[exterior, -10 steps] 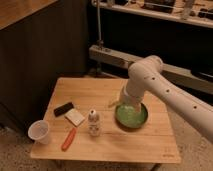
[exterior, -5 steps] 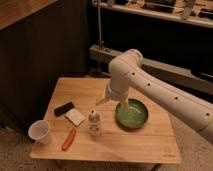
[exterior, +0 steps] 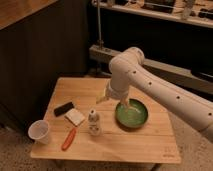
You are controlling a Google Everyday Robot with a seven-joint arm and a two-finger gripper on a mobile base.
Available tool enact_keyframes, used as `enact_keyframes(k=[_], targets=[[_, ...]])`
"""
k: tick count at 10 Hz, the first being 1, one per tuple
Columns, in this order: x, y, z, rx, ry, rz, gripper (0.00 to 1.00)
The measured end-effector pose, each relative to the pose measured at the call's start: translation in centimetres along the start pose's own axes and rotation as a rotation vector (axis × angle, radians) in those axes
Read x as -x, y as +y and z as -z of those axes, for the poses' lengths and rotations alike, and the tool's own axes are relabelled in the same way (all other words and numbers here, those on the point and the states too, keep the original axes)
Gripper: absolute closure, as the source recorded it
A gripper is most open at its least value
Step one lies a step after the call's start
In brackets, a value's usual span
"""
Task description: Move the arm in a circular motion
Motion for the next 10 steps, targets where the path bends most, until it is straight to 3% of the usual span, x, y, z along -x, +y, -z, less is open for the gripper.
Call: enact_keyframes(k=[4, 10], targets=[[-3.5, -0.5, 0.6, 0.002, 0.010, -0.035, 0.20], [-7.3, 4.5, 2.6, -0.013, 0.017, -0.148, 0.20]])
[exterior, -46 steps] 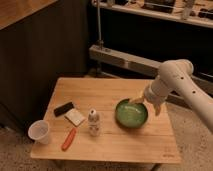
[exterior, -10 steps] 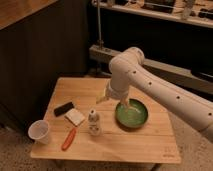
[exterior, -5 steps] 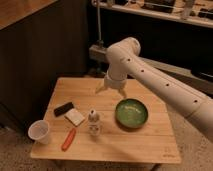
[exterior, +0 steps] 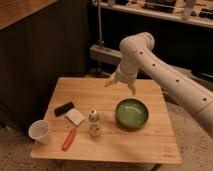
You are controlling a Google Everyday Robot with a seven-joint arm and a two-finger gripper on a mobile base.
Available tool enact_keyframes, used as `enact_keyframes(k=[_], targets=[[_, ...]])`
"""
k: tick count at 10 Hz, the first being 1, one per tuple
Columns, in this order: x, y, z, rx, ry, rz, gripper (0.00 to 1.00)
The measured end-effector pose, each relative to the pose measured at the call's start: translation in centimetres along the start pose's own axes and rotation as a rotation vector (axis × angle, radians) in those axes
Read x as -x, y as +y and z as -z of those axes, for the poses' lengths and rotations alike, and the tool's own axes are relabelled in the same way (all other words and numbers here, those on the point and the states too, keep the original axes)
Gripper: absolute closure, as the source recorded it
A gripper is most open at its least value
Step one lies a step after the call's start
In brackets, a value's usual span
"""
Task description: Move the arm in a circular motion
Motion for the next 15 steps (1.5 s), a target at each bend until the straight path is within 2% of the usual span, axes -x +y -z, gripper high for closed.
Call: enact_keyframes(k=[4, 7, 9, 12, 13, 15], targets=[[-0.6, 3.8, 1.4, -0.010, 0.010, -0.058, 0.20], [1.3, 6.6, 1.9, -0.014, 0.019, -0.079, 0.20], [3.4, 7.2, 2.1, -0.018, 0.024, -0.085, 0.20], [7.3, 8.4, 2.4, -0.021, 0.036, -0.049, 0.20], [8.3, 8.0, 2.3, -0.019, 0.037, -0.029, 0.20], [8.8, 6.3, 2.0, -0.008, 0.040, -0.004, 0.20]])
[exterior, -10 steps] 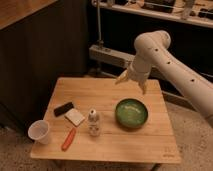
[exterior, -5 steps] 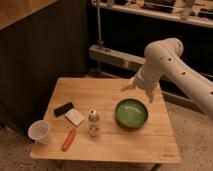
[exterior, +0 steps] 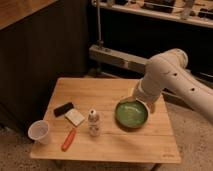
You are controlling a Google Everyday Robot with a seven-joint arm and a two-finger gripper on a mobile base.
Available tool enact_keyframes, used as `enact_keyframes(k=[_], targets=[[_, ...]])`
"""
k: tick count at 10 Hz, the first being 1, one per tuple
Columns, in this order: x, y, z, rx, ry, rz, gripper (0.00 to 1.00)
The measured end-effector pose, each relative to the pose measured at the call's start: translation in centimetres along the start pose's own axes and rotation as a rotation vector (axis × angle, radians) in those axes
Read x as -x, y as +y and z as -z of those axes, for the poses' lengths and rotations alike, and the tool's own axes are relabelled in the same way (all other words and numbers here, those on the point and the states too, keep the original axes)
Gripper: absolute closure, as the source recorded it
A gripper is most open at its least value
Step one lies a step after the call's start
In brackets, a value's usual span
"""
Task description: Move the arm in a circular motion
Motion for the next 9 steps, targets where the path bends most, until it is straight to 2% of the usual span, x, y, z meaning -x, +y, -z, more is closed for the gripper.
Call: enact_keyframes(k=[2, 4, 6, 7, 9], targets=[[0.2, -3.5, -0.5, 0.017, 0.003, 0.039, 0.20], [1.2, -5.5, -0.7, 0.038, 0.009, 0.073, 0.20], [1.9, -8.8, -0.9, 0.057, 0.013, 0.115, 0.20], [1.3, -10.2, -0.8, 0.064, 0.014, 0.127, 0.20], [-0.5, -11.1, -0.7, 0.073, 0.022, 0.132, 0.20]])
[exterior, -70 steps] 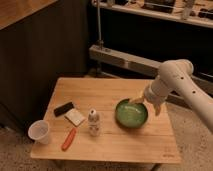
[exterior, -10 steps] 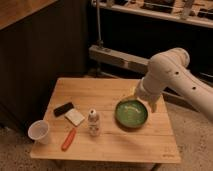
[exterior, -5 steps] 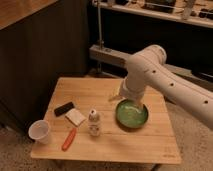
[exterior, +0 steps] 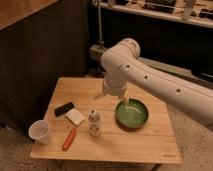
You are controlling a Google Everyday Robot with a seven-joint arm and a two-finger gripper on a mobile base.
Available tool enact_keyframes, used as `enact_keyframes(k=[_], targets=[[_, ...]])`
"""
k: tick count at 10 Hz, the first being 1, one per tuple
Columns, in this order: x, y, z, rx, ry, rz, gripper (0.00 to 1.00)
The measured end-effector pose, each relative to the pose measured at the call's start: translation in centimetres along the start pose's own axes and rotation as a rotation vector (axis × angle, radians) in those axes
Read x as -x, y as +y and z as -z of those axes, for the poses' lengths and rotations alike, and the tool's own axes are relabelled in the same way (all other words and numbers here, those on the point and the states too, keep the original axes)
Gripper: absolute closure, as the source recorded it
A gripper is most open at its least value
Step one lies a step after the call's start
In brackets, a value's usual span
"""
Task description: Move the arm in a circular motion
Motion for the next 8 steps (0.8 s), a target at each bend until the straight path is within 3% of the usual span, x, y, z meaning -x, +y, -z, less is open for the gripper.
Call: enact_keyframes(k=[3, 8], targets=[[-2.9, -0.4, -0.2, -0.001, 0.008, -0.028, 0.20], [-6.1, 3.8, -0.5, -0.007, 0.008, -0.115, 0.20]])
